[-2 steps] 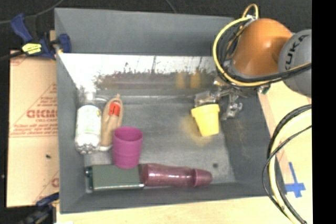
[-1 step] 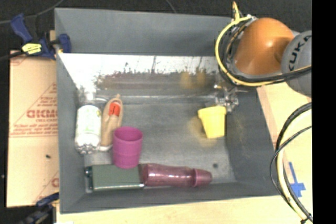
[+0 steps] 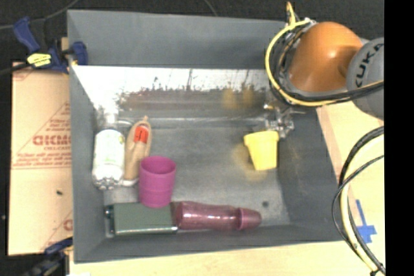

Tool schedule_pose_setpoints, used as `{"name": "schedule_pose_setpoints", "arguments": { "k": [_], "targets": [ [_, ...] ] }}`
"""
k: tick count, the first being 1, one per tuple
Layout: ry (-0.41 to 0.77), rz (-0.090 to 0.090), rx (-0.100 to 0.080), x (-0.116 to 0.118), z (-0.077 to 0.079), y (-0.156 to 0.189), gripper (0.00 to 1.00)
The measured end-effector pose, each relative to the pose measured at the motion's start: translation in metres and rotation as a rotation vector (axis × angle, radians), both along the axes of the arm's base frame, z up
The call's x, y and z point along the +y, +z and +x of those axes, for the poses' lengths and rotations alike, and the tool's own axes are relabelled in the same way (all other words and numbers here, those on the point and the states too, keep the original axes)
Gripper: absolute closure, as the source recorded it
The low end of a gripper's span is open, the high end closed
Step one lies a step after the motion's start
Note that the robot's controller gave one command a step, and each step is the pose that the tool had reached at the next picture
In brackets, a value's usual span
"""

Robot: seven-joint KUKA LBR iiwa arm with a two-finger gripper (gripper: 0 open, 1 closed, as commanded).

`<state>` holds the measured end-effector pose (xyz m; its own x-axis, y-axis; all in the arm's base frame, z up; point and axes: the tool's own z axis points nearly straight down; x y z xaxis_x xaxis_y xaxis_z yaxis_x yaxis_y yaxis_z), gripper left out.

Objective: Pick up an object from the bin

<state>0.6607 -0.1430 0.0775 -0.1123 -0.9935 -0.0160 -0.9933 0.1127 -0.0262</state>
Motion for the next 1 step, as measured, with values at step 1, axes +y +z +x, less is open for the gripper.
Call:
{"name": "schedule_pose_setpoints", "arguments": {
  "k": [1],
  "targets": [
    [-0.005, 0.000, -0.002, -0.0001, 0.0005, 0.1042, 1.00]
  ]
}}
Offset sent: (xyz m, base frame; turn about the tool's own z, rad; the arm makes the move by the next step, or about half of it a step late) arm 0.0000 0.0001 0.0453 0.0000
